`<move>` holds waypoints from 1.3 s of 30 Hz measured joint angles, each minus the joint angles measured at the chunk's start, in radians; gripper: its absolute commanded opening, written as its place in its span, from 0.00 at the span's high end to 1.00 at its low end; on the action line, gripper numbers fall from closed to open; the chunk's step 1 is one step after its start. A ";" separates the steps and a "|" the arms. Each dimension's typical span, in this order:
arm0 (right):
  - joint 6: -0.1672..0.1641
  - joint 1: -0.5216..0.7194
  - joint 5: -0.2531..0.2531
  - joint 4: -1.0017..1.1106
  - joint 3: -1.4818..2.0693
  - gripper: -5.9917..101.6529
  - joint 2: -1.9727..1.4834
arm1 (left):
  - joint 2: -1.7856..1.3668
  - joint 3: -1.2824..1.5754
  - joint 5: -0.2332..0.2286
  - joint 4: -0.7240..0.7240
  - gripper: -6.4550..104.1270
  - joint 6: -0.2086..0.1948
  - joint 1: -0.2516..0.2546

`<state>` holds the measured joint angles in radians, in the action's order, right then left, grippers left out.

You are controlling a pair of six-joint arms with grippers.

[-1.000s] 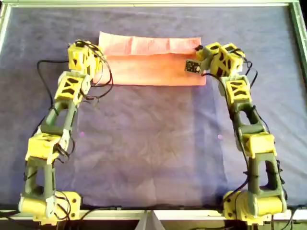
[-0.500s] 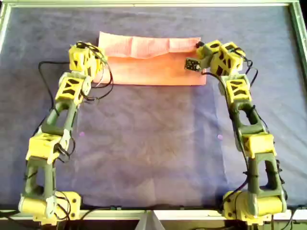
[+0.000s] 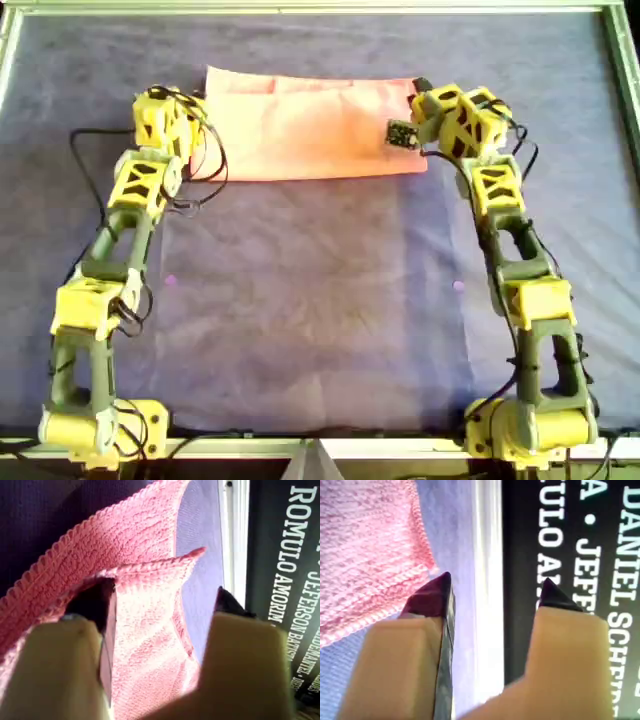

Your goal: Fold a cloth

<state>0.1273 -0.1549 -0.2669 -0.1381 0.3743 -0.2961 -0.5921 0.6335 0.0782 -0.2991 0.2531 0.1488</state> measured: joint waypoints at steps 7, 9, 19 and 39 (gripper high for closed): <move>0.000 0.008 -0.005 -0.003 0.000 0.30 0.000 | 0.000 0.000 0.008 0.000 0.22 0.003 0.000; 0.000 0.008 -0.005 -0.021 0.000 0.29 -0.009 | 0.000 0.000 0.012 0.000 0.13 0.003 0.000; 0.000 0.008 -0.005 -0.416 0.000 0.30 -0.129 | 0.063 -0.086 0.014 0.118 0.04 -0.006 0.000; -0.002 -0.015 -0.005 -0.512 0.000 0.52 -0.061 | 0.414 -0.284 0.005 0.508 0.22 -0.003 0.002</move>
<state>0.1258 -0.1703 -0.2715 -0.6504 0.3743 -0.3574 -0.1779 0.3497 0.0828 0.2086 0.2500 0.1503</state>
